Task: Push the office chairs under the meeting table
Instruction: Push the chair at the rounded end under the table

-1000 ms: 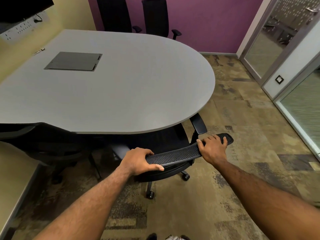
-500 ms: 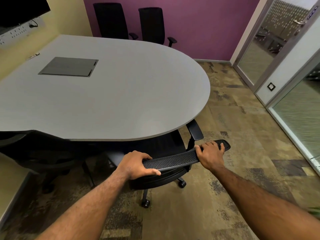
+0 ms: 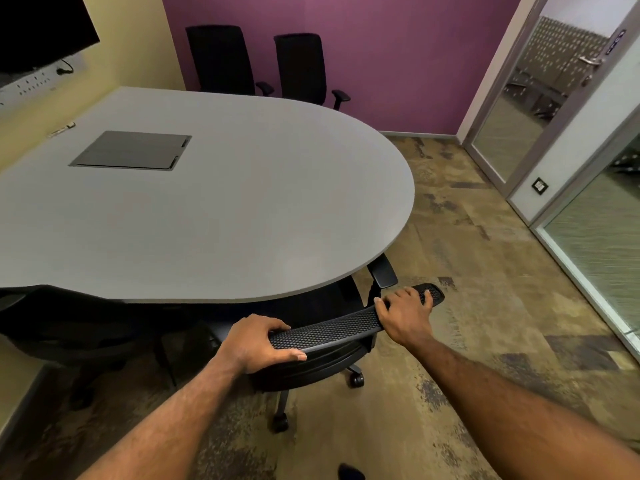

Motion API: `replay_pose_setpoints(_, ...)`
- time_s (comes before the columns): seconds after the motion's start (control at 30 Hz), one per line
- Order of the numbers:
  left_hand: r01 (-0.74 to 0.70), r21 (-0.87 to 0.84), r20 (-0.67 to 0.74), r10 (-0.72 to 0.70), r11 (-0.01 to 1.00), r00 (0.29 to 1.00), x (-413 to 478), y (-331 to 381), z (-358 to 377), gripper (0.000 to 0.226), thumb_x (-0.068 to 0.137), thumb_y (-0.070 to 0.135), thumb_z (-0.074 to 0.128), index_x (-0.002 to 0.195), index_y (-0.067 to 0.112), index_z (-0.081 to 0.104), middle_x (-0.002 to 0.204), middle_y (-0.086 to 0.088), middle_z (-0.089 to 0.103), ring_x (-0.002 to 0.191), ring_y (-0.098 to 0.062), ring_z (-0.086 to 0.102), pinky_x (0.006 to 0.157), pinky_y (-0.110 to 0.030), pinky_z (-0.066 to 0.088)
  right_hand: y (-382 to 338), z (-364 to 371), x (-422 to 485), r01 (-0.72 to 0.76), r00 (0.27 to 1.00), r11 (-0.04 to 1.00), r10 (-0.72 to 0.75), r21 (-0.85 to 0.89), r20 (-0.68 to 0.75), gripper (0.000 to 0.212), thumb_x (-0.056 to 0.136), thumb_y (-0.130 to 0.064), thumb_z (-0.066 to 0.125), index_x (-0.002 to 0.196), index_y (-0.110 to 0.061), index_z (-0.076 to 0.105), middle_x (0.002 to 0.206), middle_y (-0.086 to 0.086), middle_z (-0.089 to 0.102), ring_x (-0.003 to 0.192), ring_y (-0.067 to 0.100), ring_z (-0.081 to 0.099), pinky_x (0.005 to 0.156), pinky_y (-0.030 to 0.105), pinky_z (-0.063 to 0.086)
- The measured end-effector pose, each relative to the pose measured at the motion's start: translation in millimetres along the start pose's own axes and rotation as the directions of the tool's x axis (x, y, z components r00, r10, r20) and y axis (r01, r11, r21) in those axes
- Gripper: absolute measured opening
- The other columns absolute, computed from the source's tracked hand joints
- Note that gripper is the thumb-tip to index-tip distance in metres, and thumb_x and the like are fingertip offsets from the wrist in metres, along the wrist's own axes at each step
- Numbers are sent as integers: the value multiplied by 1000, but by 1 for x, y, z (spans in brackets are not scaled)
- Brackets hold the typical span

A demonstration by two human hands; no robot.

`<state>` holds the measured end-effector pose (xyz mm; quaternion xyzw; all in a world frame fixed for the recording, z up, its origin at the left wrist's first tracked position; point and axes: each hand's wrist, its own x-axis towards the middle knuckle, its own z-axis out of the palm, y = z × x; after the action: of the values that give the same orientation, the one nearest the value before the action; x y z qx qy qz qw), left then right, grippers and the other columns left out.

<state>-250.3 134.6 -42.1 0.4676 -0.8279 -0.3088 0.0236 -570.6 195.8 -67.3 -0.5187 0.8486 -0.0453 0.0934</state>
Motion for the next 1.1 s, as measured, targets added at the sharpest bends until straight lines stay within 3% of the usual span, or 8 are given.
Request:
replay_pose_setpoints(0.53, 10, -39, -47, -12, 999, 999, 40, 12, -6, 108, 42, 103, 51, 123, 33, 69, 118, 14, 71, 106, -5, 64, 95, -31, 51, 3, -14, 56, 60, 997, 997, -58, -41, 58, 61, 100, -58, 26, 124, -20, 66, 142, 6, 56, 144, 25, 32, 120, 59, 3)
replay_pose_setpoints(0.77, 12, -61, -52, -15, 998, 999, 56, 10, -17, 102, 45, 99, 60, 121, 33, 71, 116, 12, 72, 103, -5, 64, 93, -31, 53, 2, -17, 67, 43, 998, 998, -42, -37, 44, 60, 100, -57, 27, 122, -19, 68, 137, 6, 59, 139, 26, 37, 120, 60, 5)
replay_pose_setpoints(1.1, -26, -2, -60, 26, 1000, 998, 39, -11, -23, 101, 48, 99, 57, 121, 31, 71, 116, 13, 72, 104, -3, 63, 90, -28, 51, -14, -7, 43, 72, 997, 995, -71, -62, 20, 67, 97, -65, 25, 119, -19, 68, 134, 5, 60, 134, 26, 41, 118, 61, 11)
